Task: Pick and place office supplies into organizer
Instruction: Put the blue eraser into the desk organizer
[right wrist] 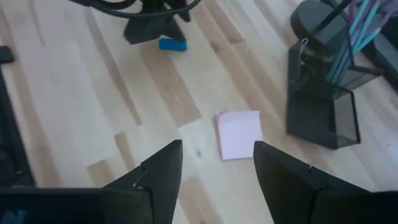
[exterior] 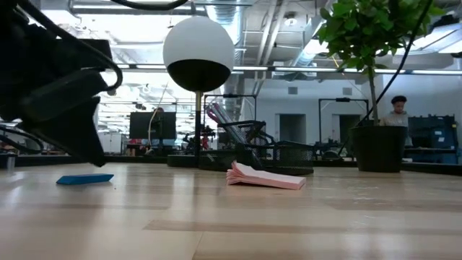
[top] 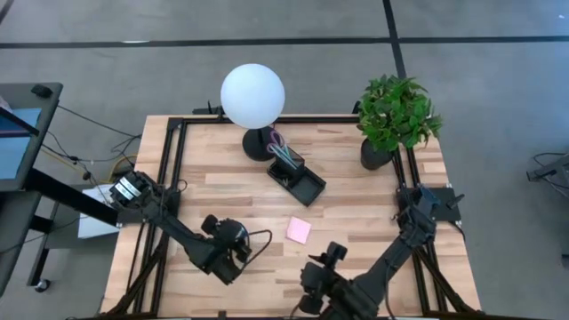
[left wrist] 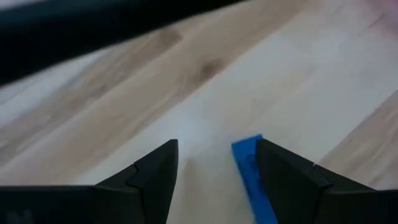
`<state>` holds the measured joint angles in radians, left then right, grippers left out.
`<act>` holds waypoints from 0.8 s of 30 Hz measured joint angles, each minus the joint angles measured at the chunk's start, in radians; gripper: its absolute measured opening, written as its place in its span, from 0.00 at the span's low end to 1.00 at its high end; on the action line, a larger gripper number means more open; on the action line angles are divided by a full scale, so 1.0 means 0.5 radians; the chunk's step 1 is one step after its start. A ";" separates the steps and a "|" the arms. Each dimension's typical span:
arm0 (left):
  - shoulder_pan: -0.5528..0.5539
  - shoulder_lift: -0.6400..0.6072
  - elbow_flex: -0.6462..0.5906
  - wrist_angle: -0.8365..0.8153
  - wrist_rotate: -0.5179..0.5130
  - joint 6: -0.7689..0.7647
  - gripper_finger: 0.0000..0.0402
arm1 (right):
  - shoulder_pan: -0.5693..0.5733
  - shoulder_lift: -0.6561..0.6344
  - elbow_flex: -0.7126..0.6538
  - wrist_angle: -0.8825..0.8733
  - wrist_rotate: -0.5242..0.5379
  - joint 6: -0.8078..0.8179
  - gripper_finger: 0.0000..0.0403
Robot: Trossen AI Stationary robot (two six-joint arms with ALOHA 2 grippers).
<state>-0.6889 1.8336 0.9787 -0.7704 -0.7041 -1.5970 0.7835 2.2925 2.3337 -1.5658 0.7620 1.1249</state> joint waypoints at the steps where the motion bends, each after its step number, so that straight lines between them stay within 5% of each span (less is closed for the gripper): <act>1: 0.003 0.000 0.000 0.006 -0.035 -0.004 0.52 | 0.013 0.000 0.000 0.001 0.000 0.015 0.48; 24: 0.017 0.001 0.000 0.175 0.090 -0.134 0.52 | 0.176 0.037 -0.002 0.193 0.058 0.266 0.47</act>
<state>-0.6804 1.8339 0.9787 -0.6827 -0.6590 -1.6638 0.8715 2.3108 2.3329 -1.4693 0.7910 1.2579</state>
